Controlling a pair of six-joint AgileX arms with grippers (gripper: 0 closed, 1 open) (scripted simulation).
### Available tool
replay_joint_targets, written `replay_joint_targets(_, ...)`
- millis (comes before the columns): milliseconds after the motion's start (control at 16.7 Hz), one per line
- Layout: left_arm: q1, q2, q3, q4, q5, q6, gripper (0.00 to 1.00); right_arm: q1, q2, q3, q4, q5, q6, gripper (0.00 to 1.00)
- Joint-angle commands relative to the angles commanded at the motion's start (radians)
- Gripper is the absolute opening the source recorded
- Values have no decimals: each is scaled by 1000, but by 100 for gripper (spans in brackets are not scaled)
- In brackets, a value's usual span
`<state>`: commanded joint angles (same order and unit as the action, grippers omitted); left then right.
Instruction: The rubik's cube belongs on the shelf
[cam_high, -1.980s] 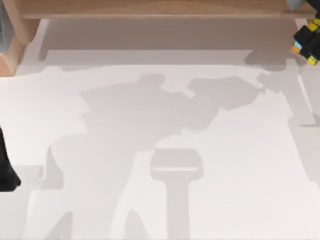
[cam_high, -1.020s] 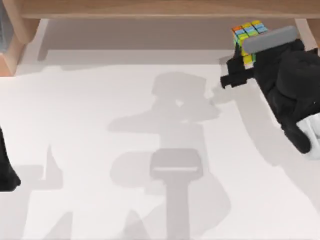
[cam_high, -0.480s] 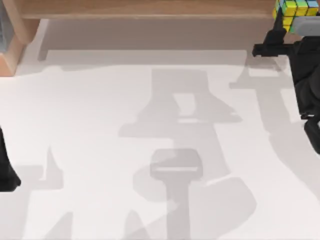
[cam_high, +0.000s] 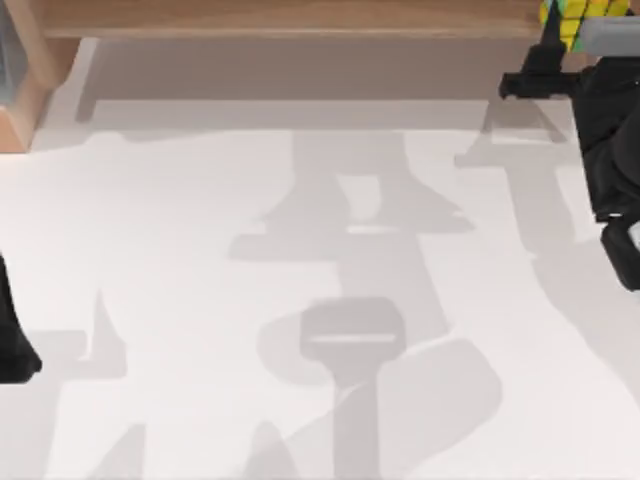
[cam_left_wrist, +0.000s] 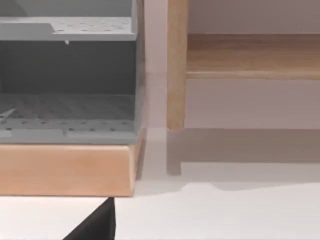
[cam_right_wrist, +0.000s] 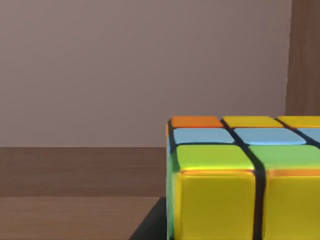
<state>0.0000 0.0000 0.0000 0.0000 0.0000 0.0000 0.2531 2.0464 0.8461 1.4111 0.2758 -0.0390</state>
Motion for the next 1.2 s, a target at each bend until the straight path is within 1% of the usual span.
replay_joint_targets(540, 0, 0, 0, 0, 0, 0, 100, -46, 164, 365, -204, -47, 8, 0)
replay_joint_targets(660, 0, 0, 0, 0, 0, 0, 100, -59, 182, 397, -225, -49, 9, 0)
replay_joint_targets(900, 0, 0, 0, 0, 0, 0, 100, -61, 183, 400, -226, -49, 9, 0)
replay_joint_targets(1200, 0, 0, 0, 0, 0, 0, 100, -61, 183, 400, -226, -49, 9, 38)
